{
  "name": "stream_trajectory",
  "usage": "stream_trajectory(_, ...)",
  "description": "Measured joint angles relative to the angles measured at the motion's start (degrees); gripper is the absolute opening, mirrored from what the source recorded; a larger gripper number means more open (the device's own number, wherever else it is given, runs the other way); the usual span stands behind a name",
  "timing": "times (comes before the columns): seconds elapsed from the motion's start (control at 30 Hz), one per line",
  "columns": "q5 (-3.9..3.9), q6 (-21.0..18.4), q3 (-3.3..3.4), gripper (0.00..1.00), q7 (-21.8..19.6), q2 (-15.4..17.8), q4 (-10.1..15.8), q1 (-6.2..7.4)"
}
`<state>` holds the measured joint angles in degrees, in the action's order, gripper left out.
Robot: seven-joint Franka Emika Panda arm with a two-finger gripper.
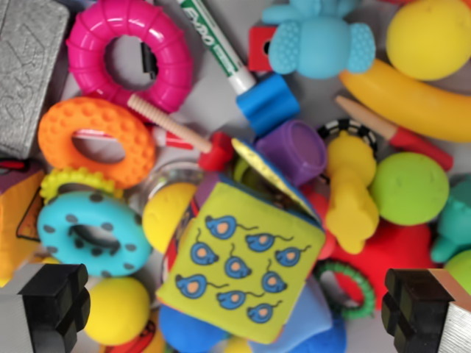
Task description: Pick an object from the bin
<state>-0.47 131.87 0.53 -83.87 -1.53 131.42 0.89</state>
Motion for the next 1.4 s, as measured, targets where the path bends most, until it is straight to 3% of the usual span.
stream_trajectory(0.7, 0.32, 10.8, -1.50, 1.00, -25.9, 0.3, 10.4, 2.79)
stream_trajectory(1.03, 0.32, 16.6, -1.50, 1.00, -26.5, -5.1, 11.0, 2.87)
stream_trajectory(1.33, 0.32, 19.6, -1.49, 1.00, -26.6, -7.8, 11.2, 2.87)
stream_trajectory(1.37, 0.32, 19.7, -1.49, 0.00, -26.6, -7.9, 11.2, 2.87)
stream_trajectory(1.4, 0.32, 19.8, -1.49, 0.00, -26.6, -7.9, 11.2, 2.87)
